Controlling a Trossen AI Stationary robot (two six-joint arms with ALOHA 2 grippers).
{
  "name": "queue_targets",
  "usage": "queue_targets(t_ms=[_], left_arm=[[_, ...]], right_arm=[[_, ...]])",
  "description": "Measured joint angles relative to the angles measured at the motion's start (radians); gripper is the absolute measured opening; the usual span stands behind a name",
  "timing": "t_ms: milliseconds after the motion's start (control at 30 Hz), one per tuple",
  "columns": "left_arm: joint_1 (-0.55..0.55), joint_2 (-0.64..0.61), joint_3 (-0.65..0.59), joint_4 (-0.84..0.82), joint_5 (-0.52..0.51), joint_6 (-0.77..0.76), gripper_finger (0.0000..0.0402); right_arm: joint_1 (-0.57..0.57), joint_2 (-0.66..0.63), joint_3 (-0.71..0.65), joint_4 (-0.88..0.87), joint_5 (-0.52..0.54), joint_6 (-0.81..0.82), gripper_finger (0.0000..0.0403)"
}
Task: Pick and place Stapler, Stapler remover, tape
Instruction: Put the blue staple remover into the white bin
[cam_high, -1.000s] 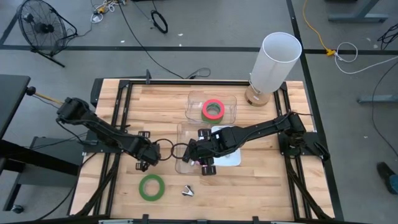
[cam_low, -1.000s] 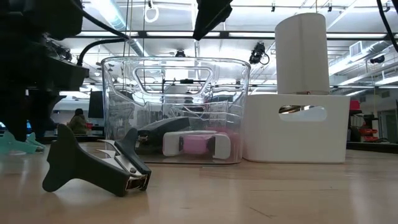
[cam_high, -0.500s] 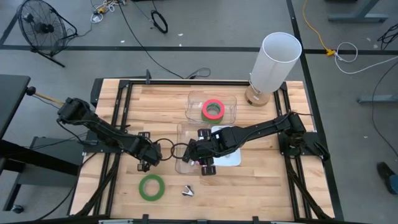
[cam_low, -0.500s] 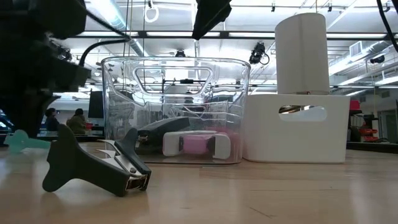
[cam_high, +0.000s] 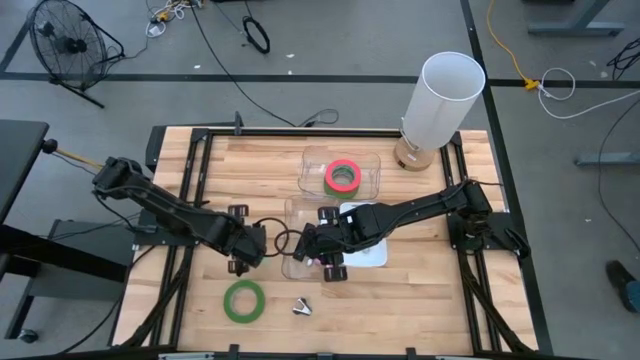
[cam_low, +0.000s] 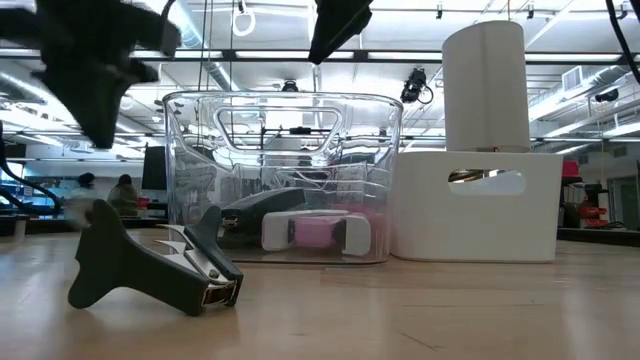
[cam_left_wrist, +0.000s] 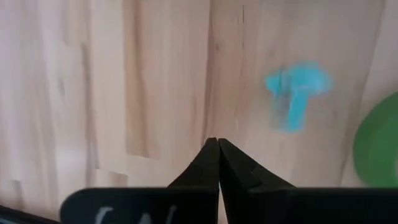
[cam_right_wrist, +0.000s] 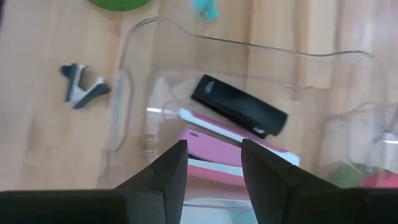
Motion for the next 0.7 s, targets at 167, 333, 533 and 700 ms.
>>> queue_targets(t_ms=[167,333,533,700], left_arm=[[-0.03,-0.001,0.091,-0.027,-0.064,0.007,0.0001],[-0.05,-0.002,0.095,0.021,-0.014,-0.044,0.0004],[-0.091,-0.002,0.034,0.224,0.134,-0.039,0.0038],[-0.11,0.007,0.026,0.233,0.087,-0.073,0.0085]], right_arm=[[-0.001,0.0,0.0,0.006,0.067,0.001,0.0151],[0.0,0.0,0.0,0.012,0.059,0.01,0.0151],[0.0,0.0,0.0,0.025,0.06,0.007,0.0151],[0.0,0.0,0.0,0.046,0.059,0.0,0.0151]])
